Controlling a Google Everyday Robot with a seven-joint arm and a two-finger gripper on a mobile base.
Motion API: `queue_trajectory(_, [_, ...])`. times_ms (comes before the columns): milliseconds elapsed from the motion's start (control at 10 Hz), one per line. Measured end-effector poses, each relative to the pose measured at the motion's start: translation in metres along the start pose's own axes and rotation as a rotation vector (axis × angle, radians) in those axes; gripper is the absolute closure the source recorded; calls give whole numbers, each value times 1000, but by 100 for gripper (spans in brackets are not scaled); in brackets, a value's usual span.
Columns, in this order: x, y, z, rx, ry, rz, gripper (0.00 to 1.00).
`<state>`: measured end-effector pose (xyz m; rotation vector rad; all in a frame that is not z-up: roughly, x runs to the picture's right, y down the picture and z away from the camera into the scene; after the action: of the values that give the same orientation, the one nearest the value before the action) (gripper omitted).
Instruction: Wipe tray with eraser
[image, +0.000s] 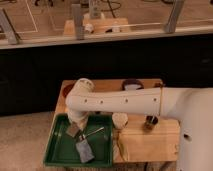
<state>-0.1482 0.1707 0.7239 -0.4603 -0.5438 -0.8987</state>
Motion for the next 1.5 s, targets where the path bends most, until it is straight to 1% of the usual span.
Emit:
queue_trajectory(200, [-1, -1, 0, 0, -1, -3, 100])
queue_trajectory(300, [-1, -2, 3, -13, 2, -3, 100])
queue_trajectory(400, [-4, -8, 11, -39, -3, -1, 100])
queue_trajectory(500, [-10, -16, 27, -73, -7, -3, 100])
queue_trajectory(600, [-15, -22, 42, -94, -8, -6, 100])
queue_trajectory(700, [-23, -31, 62, -118, -18, -13, 100])
queue_trajectory(900, [-25, -34, 80, -135, -23, -18, 100])
queue_trajectory(1000, [-29, -38, 89, -125, -24, -23, 100])
queue_trajectory(1200, [-30, -38, 91, -104, -21, -27, 100])
queue_trajectory(1500, [-38, -35, 95, -91, -18, -41, 100])
